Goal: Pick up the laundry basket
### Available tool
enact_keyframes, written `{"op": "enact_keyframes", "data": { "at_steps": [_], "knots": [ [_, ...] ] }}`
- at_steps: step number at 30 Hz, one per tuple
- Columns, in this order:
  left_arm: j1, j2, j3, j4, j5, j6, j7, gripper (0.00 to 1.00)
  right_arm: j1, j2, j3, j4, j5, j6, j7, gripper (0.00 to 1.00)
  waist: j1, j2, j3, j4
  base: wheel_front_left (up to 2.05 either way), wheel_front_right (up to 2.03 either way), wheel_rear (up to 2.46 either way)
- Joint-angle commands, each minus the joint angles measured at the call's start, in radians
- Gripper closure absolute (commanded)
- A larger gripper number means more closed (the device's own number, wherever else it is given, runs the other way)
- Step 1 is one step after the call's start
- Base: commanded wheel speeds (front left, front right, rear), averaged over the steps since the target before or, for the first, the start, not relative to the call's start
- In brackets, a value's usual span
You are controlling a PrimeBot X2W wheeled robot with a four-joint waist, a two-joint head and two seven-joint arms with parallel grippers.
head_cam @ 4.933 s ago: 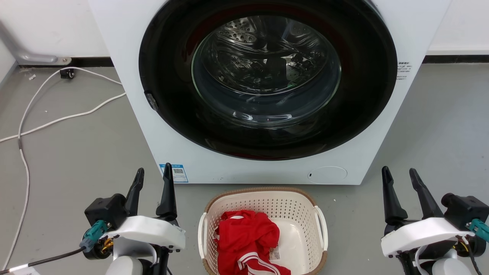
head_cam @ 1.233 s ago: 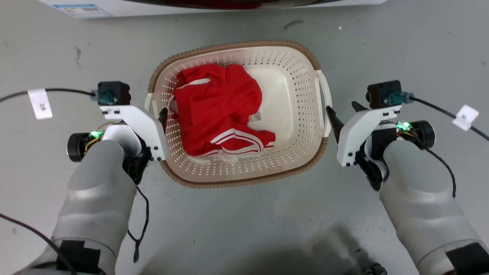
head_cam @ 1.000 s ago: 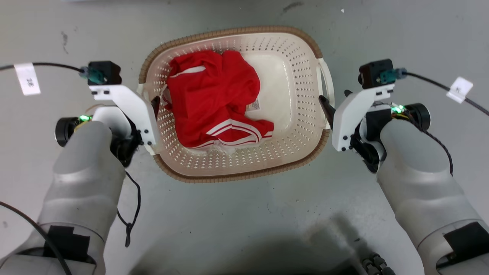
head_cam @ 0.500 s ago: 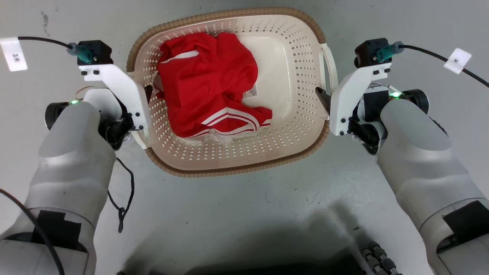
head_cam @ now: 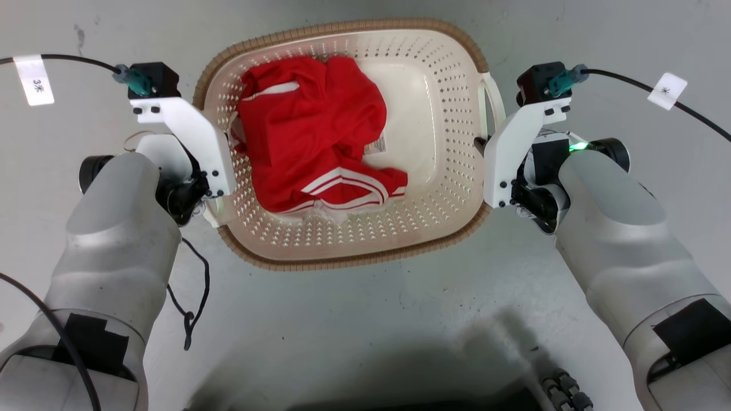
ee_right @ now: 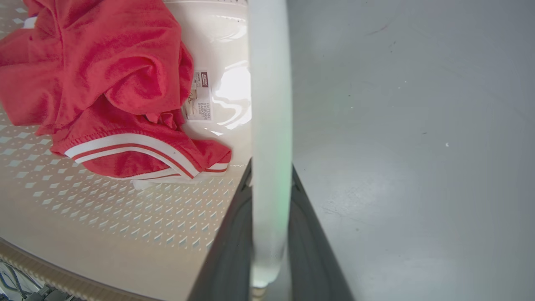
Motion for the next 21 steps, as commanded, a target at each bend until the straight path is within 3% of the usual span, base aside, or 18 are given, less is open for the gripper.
{"op": "enact_keyframes", "data": {
  "at_steps": [1, 21],
  "knots": [
    [0.009, 0.009, -0.009, 0.006, -0.006, 0.002, 0.007, 1.00, 0.001, -0.008, 0.010, 0.002, 0.011, -0.001, 0.012, 1.00, -0.0001, 0.0000, -0.020, 0.001, 0.00, 0.00, 0.00],
    [0.091, -0.022, -0.089, 0.068, -0.136, 0.002, 0.168, 1.00, 0.075, -0.006, 0.080, 0.065, 0.130, 0.000, 0.256, 1.00, -0.0001, 0.0000, -0.381, 0.018, 0.00, 0.00, 0.00]
  ]
}}
